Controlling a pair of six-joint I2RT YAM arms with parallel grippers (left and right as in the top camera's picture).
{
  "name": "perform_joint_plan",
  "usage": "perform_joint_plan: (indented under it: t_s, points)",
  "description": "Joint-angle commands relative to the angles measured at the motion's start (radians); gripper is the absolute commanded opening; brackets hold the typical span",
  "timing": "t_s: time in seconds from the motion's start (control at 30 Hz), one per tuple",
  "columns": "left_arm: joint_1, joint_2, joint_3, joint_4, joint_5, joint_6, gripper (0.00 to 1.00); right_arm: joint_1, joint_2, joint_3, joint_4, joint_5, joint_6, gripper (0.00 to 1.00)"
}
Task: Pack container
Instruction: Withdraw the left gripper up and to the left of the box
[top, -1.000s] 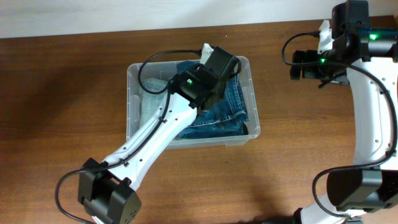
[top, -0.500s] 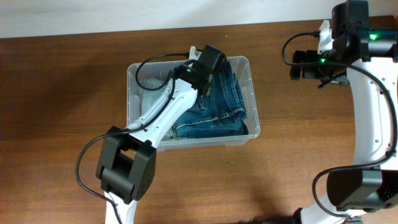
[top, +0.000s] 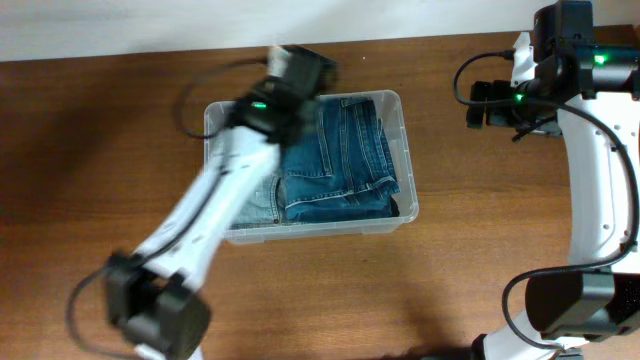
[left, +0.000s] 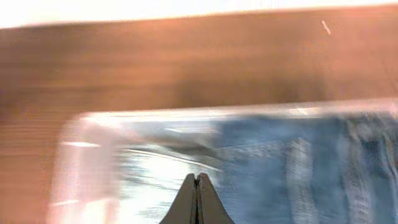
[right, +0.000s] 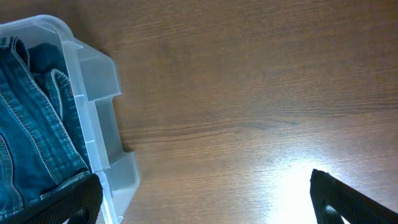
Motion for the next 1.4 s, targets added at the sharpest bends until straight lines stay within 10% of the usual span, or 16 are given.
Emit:
perform_joint_plan:
  t_s: [0.0, 0.1, 0.17, 0.23, 1.37]
  points:
    - [0.118, -0.082, 0.015, -0.039, -0.059, -0.010, 0.01, -0.004, -0.009, 0.006, 0.001, 0.005, 0.000, 0.99]
    - [0.216, -0.088, 0.015, -0.075, -0.059, -0.010, 0.05, -0.004, -0.009, 0.006, 0.001, 0.005, 0.000, 0.99]
    - [0.290, -0.087, 0.014, -0.110, -0.058, -0.010, 0.69, -0.004, -0.009, 0.006, 0.001, 0.005, 0.000, 0.98]
    - [0.351, -0.087, 0.014, -0.153, -0.057, -0.010, 0.99, -0.004, -0.009, 0.006, 0.001, 0.005, 0.000, 0.99]
    - [0.558, -0.087, 0.014, -0.186, -0.055, -0.010, 0.99, -0.004, -0.009, 0.006, 0.001, 0.005, 0.000, 0.98]
